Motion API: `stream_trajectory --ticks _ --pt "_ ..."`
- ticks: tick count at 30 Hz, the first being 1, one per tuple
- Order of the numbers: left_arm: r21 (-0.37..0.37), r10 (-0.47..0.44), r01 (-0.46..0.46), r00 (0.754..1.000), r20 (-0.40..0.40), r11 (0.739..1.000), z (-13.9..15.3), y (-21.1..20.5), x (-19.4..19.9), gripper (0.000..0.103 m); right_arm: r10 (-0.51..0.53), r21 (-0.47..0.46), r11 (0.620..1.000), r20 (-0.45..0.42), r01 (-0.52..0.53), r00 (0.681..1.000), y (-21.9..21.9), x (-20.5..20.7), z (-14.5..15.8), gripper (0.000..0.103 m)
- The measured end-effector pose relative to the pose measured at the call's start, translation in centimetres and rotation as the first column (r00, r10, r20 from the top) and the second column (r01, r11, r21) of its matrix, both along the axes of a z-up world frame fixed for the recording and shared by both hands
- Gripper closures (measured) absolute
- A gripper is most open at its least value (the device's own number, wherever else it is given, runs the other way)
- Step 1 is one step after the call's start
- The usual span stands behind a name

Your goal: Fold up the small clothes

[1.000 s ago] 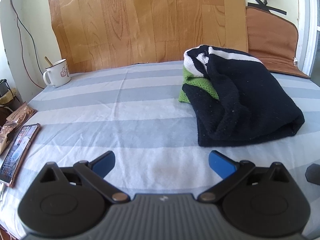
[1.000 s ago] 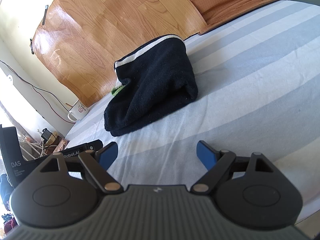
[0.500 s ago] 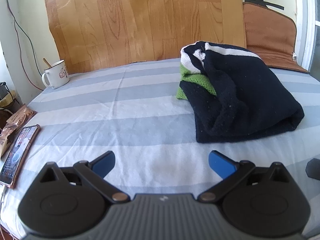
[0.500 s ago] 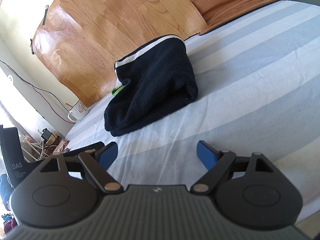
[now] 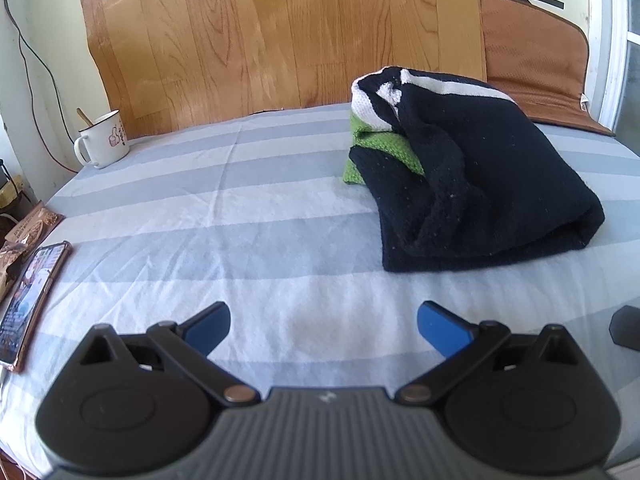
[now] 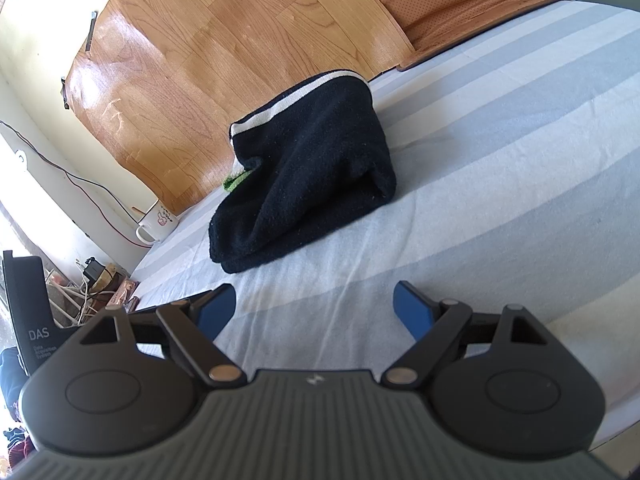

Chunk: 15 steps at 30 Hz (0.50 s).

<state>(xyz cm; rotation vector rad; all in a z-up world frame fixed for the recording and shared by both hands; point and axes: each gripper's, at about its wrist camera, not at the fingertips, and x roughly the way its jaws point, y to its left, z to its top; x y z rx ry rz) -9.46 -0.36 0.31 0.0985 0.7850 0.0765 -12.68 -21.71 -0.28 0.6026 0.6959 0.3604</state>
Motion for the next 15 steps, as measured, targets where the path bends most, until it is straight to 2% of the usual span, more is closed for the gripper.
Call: stream_trajectory --ticks 15 --pt "0.001 0.0 0.0 1.0 -0.03 1.0 -0.21 -0.27 0.26 0.0 0.001 0.001 1.0 0.0 -0.001 1.0 -0.02 0.01 -0.03 0.015"
